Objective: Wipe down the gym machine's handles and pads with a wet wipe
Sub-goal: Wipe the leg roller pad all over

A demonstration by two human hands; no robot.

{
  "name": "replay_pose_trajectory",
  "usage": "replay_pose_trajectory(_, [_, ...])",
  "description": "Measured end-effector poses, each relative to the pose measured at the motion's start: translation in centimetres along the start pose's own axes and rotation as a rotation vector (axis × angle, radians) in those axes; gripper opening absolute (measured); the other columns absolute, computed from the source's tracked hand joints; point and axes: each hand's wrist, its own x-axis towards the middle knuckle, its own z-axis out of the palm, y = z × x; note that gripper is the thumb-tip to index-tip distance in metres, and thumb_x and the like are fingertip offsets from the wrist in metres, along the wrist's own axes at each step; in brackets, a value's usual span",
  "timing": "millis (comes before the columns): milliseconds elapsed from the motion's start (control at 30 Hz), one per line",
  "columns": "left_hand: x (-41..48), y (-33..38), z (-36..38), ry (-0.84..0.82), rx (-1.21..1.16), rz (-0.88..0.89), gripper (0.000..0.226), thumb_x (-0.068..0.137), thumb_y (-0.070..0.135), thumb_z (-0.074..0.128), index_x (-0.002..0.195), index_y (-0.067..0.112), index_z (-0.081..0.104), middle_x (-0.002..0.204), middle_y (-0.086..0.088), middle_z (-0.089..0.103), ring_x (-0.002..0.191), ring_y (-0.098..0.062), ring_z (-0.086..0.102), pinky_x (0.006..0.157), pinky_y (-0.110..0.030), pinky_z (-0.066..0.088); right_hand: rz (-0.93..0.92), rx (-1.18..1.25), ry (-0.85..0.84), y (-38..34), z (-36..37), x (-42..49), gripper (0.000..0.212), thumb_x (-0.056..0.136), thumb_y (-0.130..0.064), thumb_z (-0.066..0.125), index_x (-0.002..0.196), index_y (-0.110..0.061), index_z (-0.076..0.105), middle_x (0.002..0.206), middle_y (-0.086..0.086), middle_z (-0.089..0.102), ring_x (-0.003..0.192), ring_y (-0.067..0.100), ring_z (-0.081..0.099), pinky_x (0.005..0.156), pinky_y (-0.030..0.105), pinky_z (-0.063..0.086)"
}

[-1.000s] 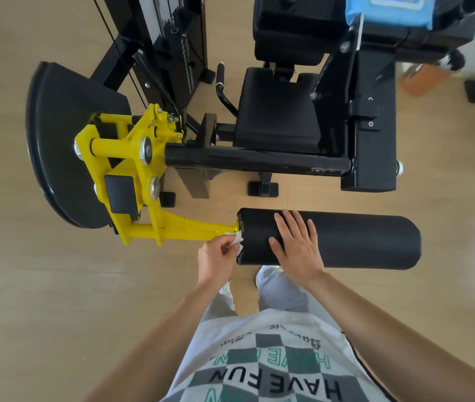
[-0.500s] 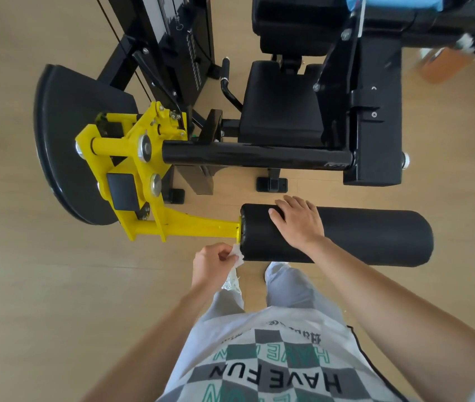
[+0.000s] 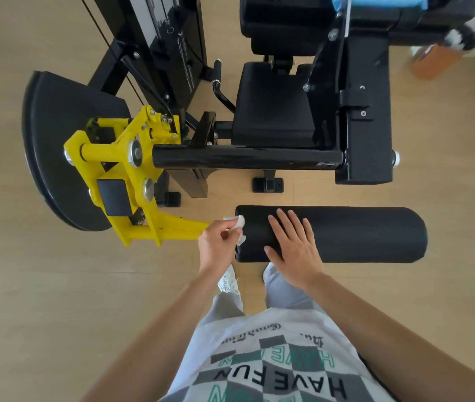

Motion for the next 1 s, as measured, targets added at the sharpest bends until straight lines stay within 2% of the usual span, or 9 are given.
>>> replay_pose_trajectory(167, [-1.1,-1.2,-0.3,0.000,0.009,-0.017,0.015,0.091,0.016,0.076,0.106,0.014,0.079,0.086,0.003,0.073,0.070,-0.005,0.063,0.062,-0.007,0.042,-0.003,0.005,-0.019,0.3,-0.7,1.3,0.071,0.099,-0.057,0.023,0.161,-0.025,0.019,0.168,0.001,0.020,0.158,0.023,0.008,0.127,0.045,0.000])
replay_pose_trajectory(233, [-1.5,-1.7,-0.4,0.002,0.019,-0.034,0.016,0.090,0.015,0.077,0.106,0.012,0.079,0.085,0.001,0.073,0.072,-0.010,0.065,0.062,-0.006,0.042,-0.002,0.017,-0.026,0.4,-1.2,2.0,0.072,0.097,-0.059,0.020,0.161,-0.025,0.022,0.167,0.000,0.024,0.157,0.022,0.012,0.127,0.044,0.002])
replay_pose_trajectory(367, [-2.0,-2.2,-0.4,-0.009,0.040,-0.084,0.017,0.093,0.016,0.074,0.107,0.009,0.079,0.083,-0.002,0.074,0.079,-0.023,0.070,0.062,-0.005,0.042,0.025,0.075,-0.041,0.6,-2.1,3.5,0.063,0.102,-0.055,0.038,0.158,-0.026,0.032,0.165,-0.002,0.031,0.155,0.021,0.020,0.126,0.042,0.008])
replay_pose_trajectory(500, [-1.9,-2.2,-0.7,-0.041,0.072,-0.117,0.022,0.093,0.015,0.072,0.114,0.009,0.077,0.083,0.002,0.073,0.075,-0.010,0.067,0.061,-0.002,0.042,0.050,0.134,-0.062,0.7,-2.9,4.7,0.060,0.102,-0.054,0.043,0.155,-0.027,0.038,0.163,-0.003,0.035,0.153,0.019,0.025,0.125,0.039,0.012])
replay_pose_trajectory(633, [-2.4,-2.9,-1.1,-0.135,0.113,-0.136,0.018,0.089,0.010,0.076,0.107,0.009,0.080,0.080,0.010,0.069,0.071,-0.004,0.063,0.060,-0.002,0.042,0.062,0.220,-0.060,1.4,-3.5,6.1,0.061,0.098,-0.056,0.052,0.149,-0.023,0.049,0.160,-0.002,0.040,0.150,0.019,0.028,0.123,0.041,0.019])
replay_pose_trajectory(733, [-2.6,-3.4,-1.5,-0.155,0.128,-0.150,0.019,0.087,0.016,0.079,0.106,0.012,0.080,0.078,0.019,0.067,0.073,0.002,0.062,0.062,-0.003,0.041,0.045,0.207,-0.022,1.7,-3.5,6.2,0.058,0.095,-0.054,0.059,0.145,-0.023,0.054,0.158,-0.001,0.041,0.149,0.023,0.028,0.121,0.046,0.019])
replay_pose_trajectory(867, [-2.5,-2.8,-2.0,-0.032,0.105,-0.161,0.006,0.090,0.015,0.075,0.095,0.014,0.079,0.077,0.009,0.069,0.071,-0.010,0.060,0.057,-0.004,0.037,-0.004,0.183,0.174,1.1,-3.3,3.6,0.044,0.095,-0.043,0.064,0.134,-0.022,0.064,0.146,0.000,0.053,0.137,0.025,0.042,0.113,0.050,0.031])
replay_pose_trajectory(933, [-1.9,-2.4,-2.0,0.055,0.072,-0.172,0.006,0.090,0.014,0.073,0.093,0.016,0.077,0.076,0.009,0.068,0.070,-0.010,0.059,0.058,-0.005,0.037,-0.043,0.162,0.221,0.7,-2.2,1.5,0.046,0.093,-0.041,0.066,0.135,-0.021,0.063,0.145,0.002,0.054,0.136,0.026,0.045,0.112,0.053,0.036])
replay_pose_trajectory(1000, [-1.2,-1.8,-1.8,0.097,0.034,-0.148,0.008,0.092,0.014,0.073,0.096,0.020,0.076,0.080,0.011,0.068,0.072,-0.009,0.061,0.064,-0.011,0.042,-0.075,0.104,0.152,0.5,-0.7,-0.3,0.059,0.095,-0.044,0.064,0.148,-0.021,0.051,0.158,0.004,0.042,0.148,0.028,0.033,0.122,0.053,0.026])
